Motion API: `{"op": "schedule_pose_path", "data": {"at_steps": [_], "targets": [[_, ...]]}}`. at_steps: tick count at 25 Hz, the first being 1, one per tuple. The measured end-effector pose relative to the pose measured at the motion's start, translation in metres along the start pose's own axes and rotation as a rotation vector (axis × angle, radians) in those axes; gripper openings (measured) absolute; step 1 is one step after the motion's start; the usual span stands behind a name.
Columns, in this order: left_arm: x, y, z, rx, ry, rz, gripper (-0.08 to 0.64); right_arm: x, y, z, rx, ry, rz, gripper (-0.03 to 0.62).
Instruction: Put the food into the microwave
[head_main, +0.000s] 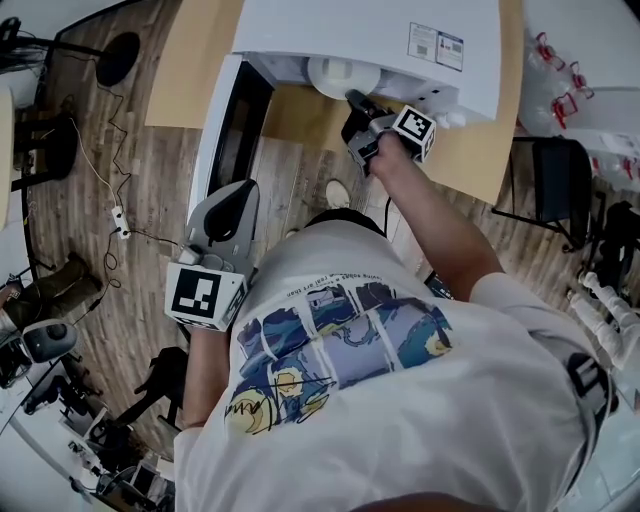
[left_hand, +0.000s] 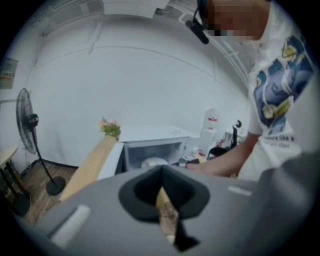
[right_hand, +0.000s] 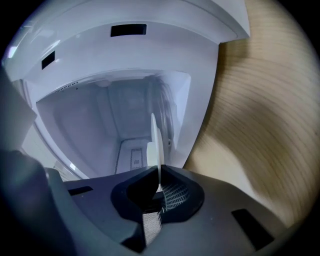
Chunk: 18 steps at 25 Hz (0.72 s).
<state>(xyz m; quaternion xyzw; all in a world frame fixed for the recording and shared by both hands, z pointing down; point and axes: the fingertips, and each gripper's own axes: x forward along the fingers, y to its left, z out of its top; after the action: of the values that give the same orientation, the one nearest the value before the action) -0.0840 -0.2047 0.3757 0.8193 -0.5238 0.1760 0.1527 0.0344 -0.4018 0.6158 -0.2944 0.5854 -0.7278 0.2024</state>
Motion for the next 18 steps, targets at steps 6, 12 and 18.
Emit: {"op": "schedule_pose_path", "data": {"at_steps": [6, 12, 18], "targets": [[0.000, 0.000, -0.002, 0.003, 0.012, 0.003, 0.008, 0.005, -0.001, 0.007, 0.024, -0.013, 0.005, 0.017], [0.003, -0.004, -0.001, 0.000, 0.010, -0.003, 0.008, 0.009, -0.002, 0.008, 0.015, -0.012, -0.011, 0.017], [-0.001, -0.004, -0.004, -0.002, 0.013, 0.000, 0.008, 0.011, 0.002, 0.010, 0.014, -0.033, 0.002, 0.051]]}}
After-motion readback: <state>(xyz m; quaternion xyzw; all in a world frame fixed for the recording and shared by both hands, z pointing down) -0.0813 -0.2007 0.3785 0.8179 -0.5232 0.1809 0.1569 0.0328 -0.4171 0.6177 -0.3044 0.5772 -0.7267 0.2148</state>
